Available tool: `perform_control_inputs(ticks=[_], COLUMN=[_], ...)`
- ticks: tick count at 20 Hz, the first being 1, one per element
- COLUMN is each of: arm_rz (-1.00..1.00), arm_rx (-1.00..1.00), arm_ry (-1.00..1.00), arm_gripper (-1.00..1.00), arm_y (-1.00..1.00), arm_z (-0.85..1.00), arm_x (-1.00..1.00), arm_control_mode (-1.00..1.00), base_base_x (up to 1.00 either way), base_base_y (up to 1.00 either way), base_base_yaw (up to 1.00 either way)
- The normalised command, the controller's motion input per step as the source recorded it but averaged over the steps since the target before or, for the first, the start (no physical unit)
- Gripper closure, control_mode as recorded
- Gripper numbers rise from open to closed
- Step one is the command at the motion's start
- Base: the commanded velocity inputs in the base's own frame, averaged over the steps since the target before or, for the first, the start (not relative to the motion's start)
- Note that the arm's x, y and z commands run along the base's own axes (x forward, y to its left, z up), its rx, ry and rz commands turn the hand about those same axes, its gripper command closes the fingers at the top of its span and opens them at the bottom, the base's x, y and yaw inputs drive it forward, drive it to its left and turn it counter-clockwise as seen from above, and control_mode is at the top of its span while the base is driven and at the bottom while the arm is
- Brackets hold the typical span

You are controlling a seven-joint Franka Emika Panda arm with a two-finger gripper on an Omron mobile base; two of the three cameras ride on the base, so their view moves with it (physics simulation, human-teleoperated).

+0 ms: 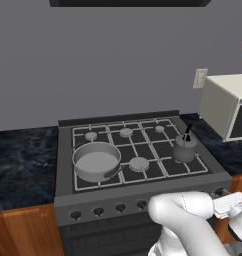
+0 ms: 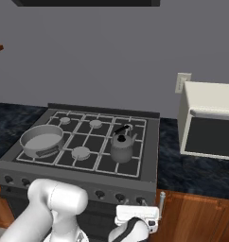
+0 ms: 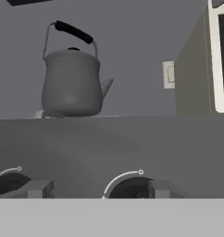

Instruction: Pick the kettle from the counter and place it on a stove burner. Then turn the burner on.

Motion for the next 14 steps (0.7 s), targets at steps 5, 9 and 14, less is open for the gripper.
perform_control_inputs(ticks=[5, 9, 14], arm_rz=[-0.02, -0.02, -0.03], arm_rx=[0.0, 0.0, 0.0], arm_ry=[0.07, 0.03, 0.03], arm_gripper=[-1.0, -1.0, -1.0], arm_y=[-0.12, -0.01, 0.0], arm_z=[0.0, 0.0, -0.13], arm_x=[0.29, 0.15, 0.11], arm_control_mode=[-1.0, -1.0, -1.0], base_base_x=[0.0, 0.0, 0.0], base_base_y=[0.0, 0.0, 0.0], base_base_yaw=[0.0, 0.0, 0.0])
